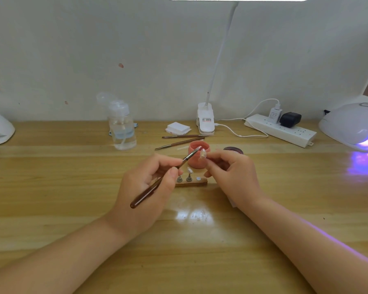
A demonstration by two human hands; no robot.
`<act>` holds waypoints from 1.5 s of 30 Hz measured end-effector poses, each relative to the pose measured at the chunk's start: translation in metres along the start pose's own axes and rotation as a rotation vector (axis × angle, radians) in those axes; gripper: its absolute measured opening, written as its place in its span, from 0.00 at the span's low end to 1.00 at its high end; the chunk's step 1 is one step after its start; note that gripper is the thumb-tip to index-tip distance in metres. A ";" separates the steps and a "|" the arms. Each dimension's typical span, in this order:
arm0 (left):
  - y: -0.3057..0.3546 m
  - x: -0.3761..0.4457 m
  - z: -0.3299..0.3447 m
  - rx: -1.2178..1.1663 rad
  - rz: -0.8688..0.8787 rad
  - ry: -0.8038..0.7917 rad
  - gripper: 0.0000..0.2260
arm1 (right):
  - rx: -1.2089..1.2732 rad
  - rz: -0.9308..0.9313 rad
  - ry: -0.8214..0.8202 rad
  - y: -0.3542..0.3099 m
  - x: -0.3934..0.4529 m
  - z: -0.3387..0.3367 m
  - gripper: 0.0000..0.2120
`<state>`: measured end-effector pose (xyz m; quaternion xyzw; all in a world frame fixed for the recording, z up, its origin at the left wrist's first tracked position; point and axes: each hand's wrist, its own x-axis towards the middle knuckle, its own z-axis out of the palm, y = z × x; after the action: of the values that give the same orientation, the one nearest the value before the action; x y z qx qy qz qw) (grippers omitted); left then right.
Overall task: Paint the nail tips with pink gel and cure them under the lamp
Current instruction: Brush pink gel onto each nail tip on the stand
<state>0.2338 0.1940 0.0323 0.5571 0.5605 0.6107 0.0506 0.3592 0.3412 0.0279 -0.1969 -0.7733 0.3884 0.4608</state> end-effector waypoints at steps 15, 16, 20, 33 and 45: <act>-0.002 -0.002 0.000 0.132 0.041 -0.042 0.10 | -0.031 -0.033 0.001 0.001 -0.002 0.000 0.14; -0.002 -0.002 -0.001 0.139 0.047 -0.042 0.10 | -0.035 -0.030 0.001 0.002 -0.002 0.000 0.13; -0.004 -0.002 -0.002 0.121 0.065 -0.016 0.08 | -0.047 -0.022 -0.002 0.003 -0.002 0.001 0.07; 0.000 -0.004 -0.002 0.137 0.058 -0.033 0.09 | -0.098 -0.040 0.000 0.006 -0.001 -0.001 0.11; -0.001 -0.003 -0.003 0.167 0.070 -0.046 0.10 | -0.229 -0.092 -0.018 0.007 -0.001 -0.002 0.04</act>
<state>0.2323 0.1904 0.0303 0.5924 0.5883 0.5504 -0.0046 0.3607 0.3459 0.0220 -0.2091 -0.8251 0.2776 0.4454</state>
